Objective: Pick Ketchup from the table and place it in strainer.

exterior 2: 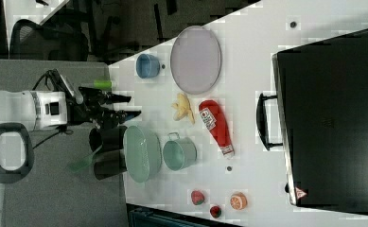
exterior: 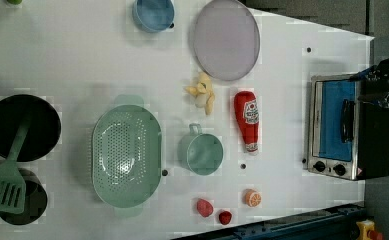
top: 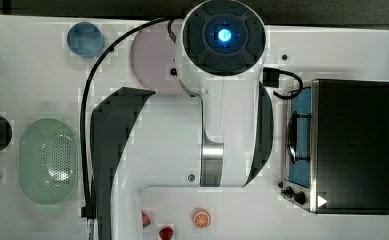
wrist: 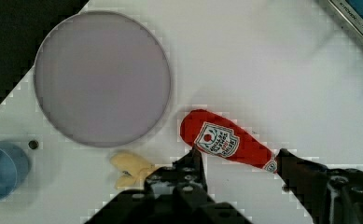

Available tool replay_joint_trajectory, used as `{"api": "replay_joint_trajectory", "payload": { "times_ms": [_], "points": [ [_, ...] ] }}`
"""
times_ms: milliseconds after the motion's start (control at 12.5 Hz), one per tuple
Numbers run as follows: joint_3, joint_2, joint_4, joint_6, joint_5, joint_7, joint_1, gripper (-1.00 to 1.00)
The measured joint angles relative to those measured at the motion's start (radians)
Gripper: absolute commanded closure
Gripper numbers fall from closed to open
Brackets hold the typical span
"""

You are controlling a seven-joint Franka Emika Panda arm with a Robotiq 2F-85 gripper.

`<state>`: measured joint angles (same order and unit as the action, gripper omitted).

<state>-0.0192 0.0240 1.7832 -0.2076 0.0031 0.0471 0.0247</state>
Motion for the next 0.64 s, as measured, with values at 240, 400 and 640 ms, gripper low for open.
{"api": "replay_joint_trajectory", "payload": {
  "times_ms": [240, 400, 640],
  "points": [
    [-0.031, -0.183, 0.152, 0.155, 0.01, 0.0, 0.069, -1.0],
    [-0.019, -0.27, 0.16, 0.149, 0.01, -0.016, 0.093, -1.0],
    [-0.015, -0.297, 0.152, 0.094, 0.011, -0.059, 0.108, -1.0]
  ]
}}
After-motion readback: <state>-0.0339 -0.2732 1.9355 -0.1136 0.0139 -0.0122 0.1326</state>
